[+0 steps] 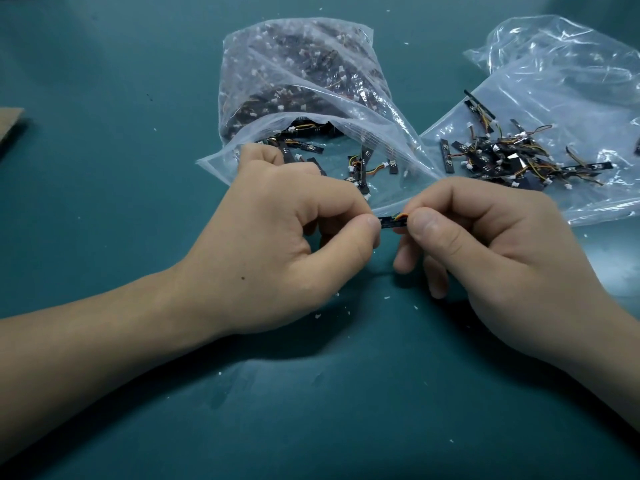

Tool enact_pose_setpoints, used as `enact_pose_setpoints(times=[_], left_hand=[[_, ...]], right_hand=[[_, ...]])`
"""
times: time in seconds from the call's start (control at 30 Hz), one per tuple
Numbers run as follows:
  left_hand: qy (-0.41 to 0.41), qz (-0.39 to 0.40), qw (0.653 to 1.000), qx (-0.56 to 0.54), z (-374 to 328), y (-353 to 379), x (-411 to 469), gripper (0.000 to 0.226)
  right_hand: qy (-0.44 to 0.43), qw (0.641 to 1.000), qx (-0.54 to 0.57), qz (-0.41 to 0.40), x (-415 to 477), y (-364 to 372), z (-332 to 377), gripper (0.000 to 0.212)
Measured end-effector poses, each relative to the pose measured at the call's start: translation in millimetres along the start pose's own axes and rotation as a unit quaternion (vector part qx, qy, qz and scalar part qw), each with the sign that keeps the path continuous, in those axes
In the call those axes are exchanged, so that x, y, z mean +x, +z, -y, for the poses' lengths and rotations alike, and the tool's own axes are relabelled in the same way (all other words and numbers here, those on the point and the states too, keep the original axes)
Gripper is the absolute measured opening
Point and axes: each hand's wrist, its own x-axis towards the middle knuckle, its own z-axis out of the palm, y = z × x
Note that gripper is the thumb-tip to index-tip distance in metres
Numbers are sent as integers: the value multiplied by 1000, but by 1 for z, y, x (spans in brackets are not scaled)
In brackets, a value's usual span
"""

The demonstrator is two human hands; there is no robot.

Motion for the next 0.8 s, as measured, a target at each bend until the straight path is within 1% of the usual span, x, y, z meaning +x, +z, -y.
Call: enact_pose_setpoints(times=[0.17,0.3,0.5,0.6,0.73,0.8], left_hand=[[3,6,1000,7,0,0,1,20],[3,5,1000,6,0,1,0,20],[1,9,1000,11,-1,1,1,21],[-5,7,1000,4,-1,0,1,22],[-13,-1,1000,-4,-1,-1,0,26],[-21,-8,1000,-1,-1,0,0,25]], right_hand=[[-25,999,-27,4,0,-1,2,20],[-25,999,-21,3,0,-1,2,17],[-28,999,-27,2,0,-1,2,19],[-21,1000,-14,0,0,0,0,20],[0,999,33,2,-1,0,-2,20],[-2,999,44,6,-1,-1,-3,18]])
